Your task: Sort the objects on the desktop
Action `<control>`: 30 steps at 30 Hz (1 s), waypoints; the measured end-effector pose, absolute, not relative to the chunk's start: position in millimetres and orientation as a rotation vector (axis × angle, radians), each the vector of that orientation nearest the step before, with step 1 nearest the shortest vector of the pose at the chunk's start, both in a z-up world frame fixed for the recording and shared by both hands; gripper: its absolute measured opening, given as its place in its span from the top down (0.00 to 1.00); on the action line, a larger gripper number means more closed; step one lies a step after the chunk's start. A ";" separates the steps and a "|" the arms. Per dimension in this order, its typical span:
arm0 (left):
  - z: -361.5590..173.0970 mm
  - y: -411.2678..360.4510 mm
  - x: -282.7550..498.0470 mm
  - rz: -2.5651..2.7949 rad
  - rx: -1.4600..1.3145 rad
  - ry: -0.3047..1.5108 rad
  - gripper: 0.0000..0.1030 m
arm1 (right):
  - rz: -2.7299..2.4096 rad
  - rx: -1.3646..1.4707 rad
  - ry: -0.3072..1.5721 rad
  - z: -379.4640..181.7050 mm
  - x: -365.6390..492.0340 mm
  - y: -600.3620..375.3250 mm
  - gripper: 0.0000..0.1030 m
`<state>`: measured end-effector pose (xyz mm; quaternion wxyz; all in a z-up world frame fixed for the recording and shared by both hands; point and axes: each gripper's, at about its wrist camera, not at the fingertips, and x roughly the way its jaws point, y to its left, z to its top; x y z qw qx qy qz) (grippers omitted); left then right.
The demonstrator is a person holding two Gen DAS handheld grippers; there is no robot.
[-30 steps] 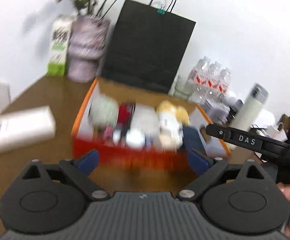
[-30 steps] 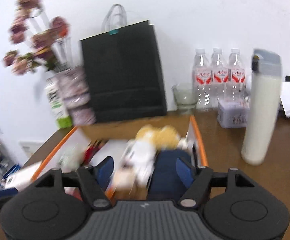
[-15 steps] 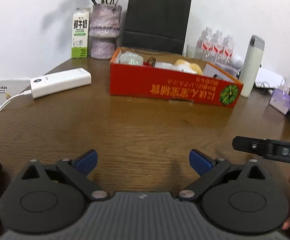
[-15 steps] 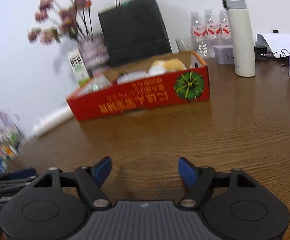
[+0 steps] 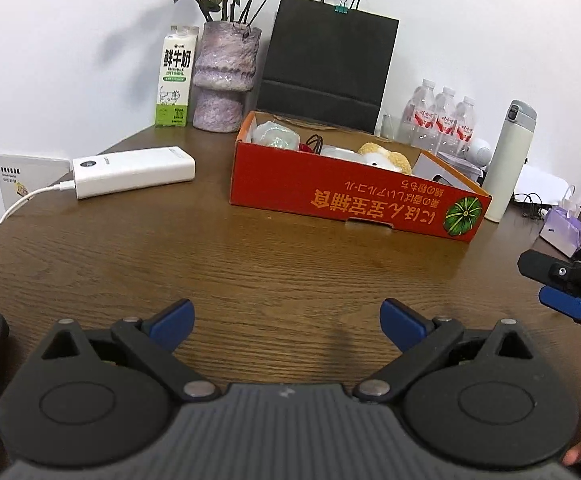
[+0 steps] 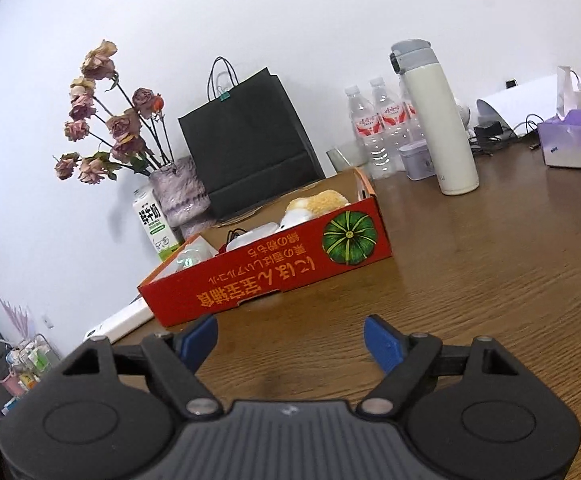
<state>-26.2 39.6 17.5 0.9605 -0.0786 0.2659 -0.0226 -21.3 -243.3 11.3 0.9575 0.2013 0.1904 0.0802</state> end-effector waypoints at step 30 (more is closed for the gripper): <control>9.4 39.9 -9.1 -0.210 -0.192 0.641 0.00 | 0.170 0.417 0.354 10.2 -27.5 -248.5 0.16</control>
